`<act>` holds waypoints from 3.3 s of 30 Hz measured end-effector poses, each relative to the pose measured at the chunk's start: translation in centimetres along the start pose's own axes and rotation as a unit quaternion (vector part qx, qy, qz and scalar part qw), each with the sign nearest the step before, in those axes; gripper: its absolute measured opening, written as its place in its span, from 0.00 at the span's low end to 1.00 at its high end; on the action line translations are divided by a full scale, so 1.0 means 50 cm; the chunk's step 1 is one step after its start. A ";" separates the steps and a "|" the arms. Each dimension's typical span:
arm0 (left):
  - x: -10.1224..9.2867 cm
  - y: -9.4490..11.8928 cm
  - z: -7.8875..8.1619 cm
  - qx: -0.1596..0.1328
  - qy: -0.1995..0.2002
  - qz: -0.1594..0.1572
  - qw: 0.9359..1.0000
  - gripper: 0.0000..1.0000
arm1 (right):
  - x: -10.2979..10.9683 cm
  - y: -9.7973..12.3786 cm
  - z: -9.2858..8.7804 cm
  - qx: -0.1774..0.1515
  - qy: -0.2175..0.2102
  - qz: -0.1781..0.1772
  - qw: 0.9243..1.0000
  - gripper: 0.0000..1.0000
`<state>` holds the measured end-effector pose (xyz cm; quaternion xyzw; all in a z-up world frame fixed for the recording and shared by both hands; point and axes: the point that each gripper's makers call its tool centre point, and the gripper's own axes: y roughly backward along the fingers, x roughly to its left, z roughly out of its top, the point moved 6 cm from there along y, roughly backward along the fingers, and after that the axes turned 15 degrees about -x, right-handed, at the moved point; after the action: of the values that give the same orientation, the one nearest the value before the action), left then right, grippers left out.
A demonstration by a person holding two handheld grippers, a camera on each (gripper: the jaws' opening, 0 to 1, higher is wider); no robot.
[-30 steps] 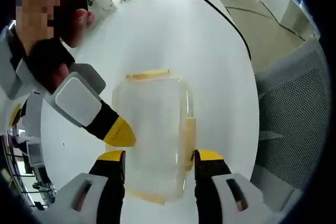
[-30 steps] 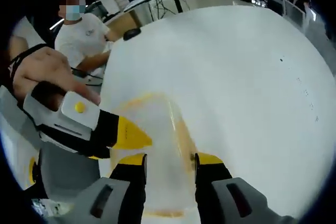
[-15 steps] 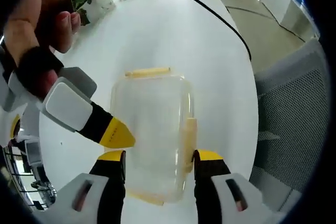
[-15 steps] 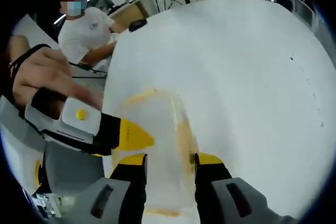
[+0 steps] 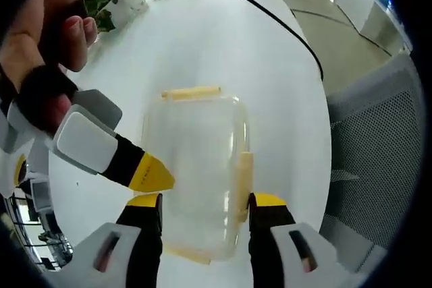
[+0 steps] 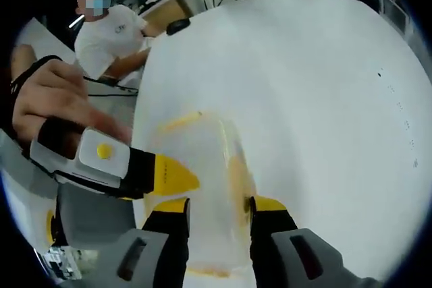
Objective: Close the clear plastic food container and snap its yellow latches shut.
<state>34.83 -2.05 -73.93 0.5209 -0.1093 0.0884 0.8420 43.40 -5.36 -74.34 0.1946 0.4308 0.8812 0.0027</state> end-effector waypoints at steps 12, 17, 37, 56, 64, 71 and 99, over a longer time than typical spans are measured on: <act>-0.001 0.000 -0.002 0.001 0.001 0.001 1.000 0.50 | 0.000 -0.002 0.000 0.000 -0.005 0.001 1.000 0.33; -0.001 0.001 -0.002 0.003 0.001 0.001 1.000 0.50 | -0.001 -0.002 0.001 0.002 -0.007 0.003 1.000 0.33; -0.004 -0.002 -0.002 0.004 -0.009 0.003 1.000 0.49 | -0.014 -0.010 0.002 0.008 -0.021 0.015 1.000 0.30; -0.006 0.004 -0.005 -0.004 -0.005 0.009 1.000 0.48 | 0.001 -0.008 -0.001 0.004 -0.034 0.007 0.999 0.31; -0.006 0.006 -0.010 -0.010 -0.002 0.009 1.000 0.48 | 0.010 -0.010 -0.002 -0.009 -0.027 -0.003 1.000 0.32; -0.006 0.005 -0.010 -0.008 -0.003 0.013 1.000 0.47 | 0.009 -0.006 -0.002 -0.010 -0.021 -0.004 1.000 0.32; -0.004 0.016 0.007 -0.026 0.030 -0.027 0.999 0.74 | 0.033 0.025 -0.022 -0.022 0.078 -0.004 0.997 0.61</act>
<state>34.39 -2.02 -73.16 0.4986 -0.0722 0.0786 0.8603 41.70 -6.70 -73.46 0.1239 0.4108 0.9030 -0.0233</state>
